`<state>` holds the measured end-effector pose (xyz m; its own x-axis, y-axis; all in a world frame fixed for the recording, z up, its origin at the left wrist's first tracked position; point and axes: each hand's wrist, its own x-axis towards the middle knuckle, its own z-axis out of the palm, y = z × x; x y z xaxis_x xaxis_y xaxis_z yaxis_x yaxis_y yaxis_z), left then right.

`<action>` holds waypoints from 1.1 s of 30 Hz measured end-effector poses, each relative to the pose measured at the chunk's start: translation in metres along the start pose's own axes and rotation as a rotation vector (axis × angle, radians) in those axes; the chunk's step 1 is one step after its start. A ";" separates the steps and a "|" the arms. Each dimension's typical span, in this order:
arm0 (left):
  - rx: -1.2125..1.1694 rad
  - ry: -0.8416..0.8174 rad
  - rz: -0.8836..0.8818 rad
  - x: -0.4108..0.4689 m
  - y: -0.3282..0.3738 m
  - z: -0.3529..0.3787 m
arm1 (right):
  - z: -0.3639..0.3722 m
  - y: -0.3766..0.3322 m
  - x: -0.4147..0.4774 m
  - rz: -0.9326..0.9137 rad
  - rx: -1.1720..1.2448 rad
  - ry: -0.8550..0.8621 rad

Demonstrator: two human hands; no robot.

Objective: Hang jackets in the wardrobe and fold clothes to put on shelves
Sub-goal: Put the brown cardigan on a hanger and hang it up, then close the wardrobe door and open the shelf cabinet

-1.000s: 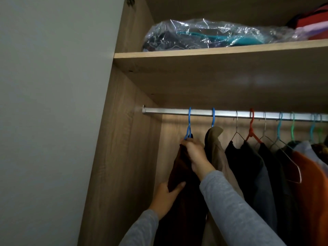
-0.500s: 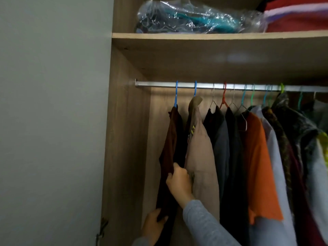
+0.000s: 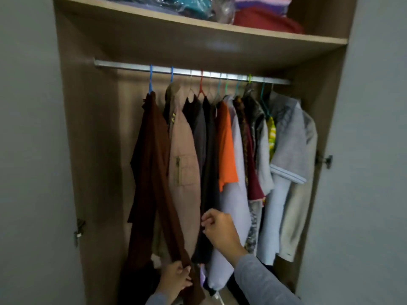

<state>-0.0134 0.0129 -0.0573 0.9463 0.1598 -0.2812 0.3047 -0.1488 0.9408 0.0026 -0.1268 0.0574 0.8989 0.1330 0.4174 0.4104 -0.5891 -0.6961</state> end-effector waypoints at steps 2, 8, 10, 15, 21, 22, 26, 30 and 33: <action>0.029 -0.111 0.010 -0.017 0.001 0.035 | -0.042 0.018 -0.020 0.054 -0.046 0.060; 0.138 -0.411 0.105 -0.085 0.034 0.165 | -0.194 0.044 -0.073 0.146 -0.209 0.354; 0.150 -0.483 0.185 -0.117 0.053 0.216 | -0.248 0.044 -0.093 0.140 -0.211 0.449; 0.101 -0.528 0.521 -0.192 0.097 0.338 | -0.372 0.040 -0.144 0.013 -0.237 0.637; 0.167 -0.416 0.824 -0.276 0.143 0.460 | -0.480 0.068 -0.195 -0.061 -0.359 0.777; 0.179 -0.394 0.845 -0.286 0.150 0.474 | -0.491 0.076 -0.200 -0.040 -0.347 0.790; 0.248 -0.303 0.874 -0.300 0.166 0.528 | -0.524 0.117 -0.207 0.083 -0.223 0.730; 0.139 -0.109 0.788 -0.289 0.174 0.567 | -0.525 0.146 -0.192 0.250 0.007 0.546; 0.222 0.007 0.822 -0.289 0.178 0.572 | -0.527 0.157 -0.181 0.221 0.017 0.617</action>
<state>-0.1700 -0.6183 0.0832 0.8754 -0.0773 0.4772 -0.4645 -0.4079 0.7860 -0.1763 -0.6636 0.1802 0.7116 -0.4743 0.5184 0.2332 -0.5365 -0.8110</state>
